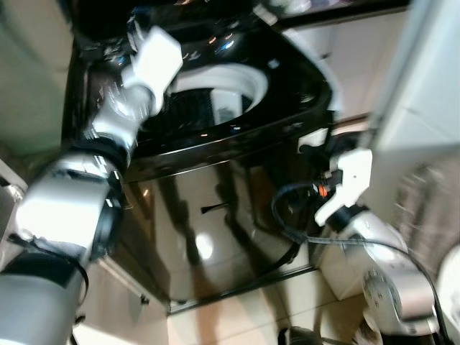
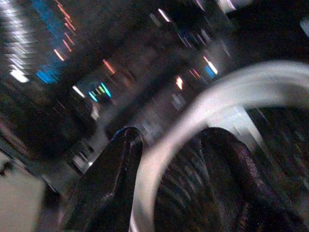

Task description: Clothes washing

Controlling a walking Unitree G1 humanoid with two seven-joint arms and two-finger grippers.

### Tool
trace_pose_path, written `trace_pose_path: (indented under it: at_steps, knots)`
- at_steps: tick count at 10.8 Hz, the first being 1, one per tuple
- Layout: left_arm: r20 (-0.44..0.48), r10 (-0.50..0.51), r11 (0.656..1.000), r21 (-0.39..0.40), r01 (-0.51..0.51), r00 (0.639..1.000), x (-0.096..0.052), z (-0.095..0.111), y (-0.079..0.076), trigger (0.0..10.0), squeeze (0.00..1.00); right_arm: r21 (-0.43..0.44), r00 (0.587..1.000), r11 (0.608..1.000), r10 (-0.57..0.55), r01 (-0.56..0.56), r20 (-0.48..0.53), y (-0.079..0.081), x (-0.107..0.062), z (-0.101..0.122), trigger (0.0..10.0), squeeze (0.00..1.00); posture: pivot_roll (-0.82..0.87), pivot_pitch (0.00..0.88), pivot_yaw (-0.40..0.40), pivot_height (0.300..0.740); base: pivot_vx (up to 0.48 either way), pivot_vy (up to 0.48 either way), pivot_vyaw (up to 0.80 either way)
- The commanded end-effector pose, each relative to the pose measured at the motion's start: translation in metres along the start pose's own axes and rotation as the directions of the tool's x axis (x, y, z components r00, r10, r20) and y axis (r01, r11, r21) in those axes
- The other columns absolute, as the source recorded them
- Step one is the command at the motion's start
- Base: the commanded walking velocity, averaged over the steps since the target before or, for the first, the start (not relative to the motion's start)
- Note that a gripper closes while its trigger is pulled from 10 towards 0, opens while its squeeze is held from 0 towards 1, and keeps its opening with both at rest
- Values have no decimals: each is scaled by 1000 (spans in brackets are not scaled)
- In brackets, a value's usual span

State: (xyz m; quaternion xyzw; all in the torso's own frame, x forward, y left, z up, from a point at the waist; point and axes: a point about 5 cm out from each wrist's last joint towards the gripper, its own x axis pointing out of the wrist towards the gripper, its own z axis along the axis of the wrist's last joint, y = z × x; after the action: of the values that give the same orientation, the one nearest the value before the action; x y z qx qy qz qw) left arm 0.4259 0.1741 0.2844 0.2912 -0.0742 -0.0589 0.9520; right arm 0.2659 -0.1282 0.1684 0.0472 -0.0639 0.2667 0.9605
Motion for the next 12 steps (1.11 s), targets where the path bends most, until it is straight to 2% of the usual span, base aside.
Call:
trace_pose_path:
  at_steps: [1, 2, 3, 4, 5, 6, 7, 8, 9, 10, 12]
  knots:
    - [43, 61, 998, -5, -61, 997, 0, 9, 15, 10000, 0, 5, 1000, 1000, 9, -9, -7, 5, 3, -3, 10000, 0, -225, 6, 130, 740, 0, 0, 0]
    - [29, 59, 982, -181, -53, 998, 0, 8, 17, 10000, 0, 8, 1000, 1000, 10, -10, -8, 6, 4, -5, 10000, 0, -223, 7, 133, 740, 0, 0, 0]
    - [3, 52, 881, -471, -44, 999, 0, 2, 16, 10000, 0, 14, 1000, 1000, 11, -11, -11, 8, 4, -7, 10000, 0, -223, 11, 135, 740, 0, 0, 0]
    - [-1, 40, 854, -520, -35, 999, 0, -1, 14, 10000, 0, 14, 1000, 1000, 11, -11, -13, 9, 5, -7, 10000, 0, -224, 12, 137, 740, 0, 0, 0]
    - [-15, 35, 864, -503, -38, 999, -1, -4, 11, 10000, 0, 15, 1000, 1000, 9, -9, -17, 9, 4, -9, 10000, 0, -225, 13, 137, 740, 0, 0, 0]
    - [-33, 12, 903, -430, -25, 999, -2, -9, 6, 10000, 0, 13, 1000, 1000, 6, -5, -22, 8, 4, -10, 10000, 0, -225, 13, 137, 740, 0, 0, 0]
    - [-33, 0, 902, -432, -14, 999, -2, -10, 4, 10000, 0, 7, 1000, 1000, 2, -2, -28, 7, 4, -12, 10000, 0, -232, 1, 131, 740, 0, 0, 0]
    - [10, -37, 840, -541, 36, 999, -1, -8, 1, 10000, 1000, 1, 999, 1000, 0, 0, -34, 5, 4, -13, 10000, 0, -231, 0, 125, 740, 0, 0, 0]
    - [26, -46, 833, -551, 53, 999, -1, -5, 0, 10000, 1000, -2, 999, 1000, -1, 1, -39, 4, 4, -14, 10000, 0, -229, 0, 117, 740, 0, 0, 0]
    - [49, -57, 810, -582, 75, 997, 0, -2, -1, 10000, 1000, -7, 999, 1000, 0, 0, -43, 3, 5, -14, 10000, 0, -229, 0, 115, 740, 0, 0, 0]
    - [101, -113, 789, -595, 151, 988, 2, 5, -10, 10000, 1000, -12, 999, 1000, 9, -10, -46, 3, 6, -16, 10000, 0, -227, 0, 112, 740, 0, 0, 0]
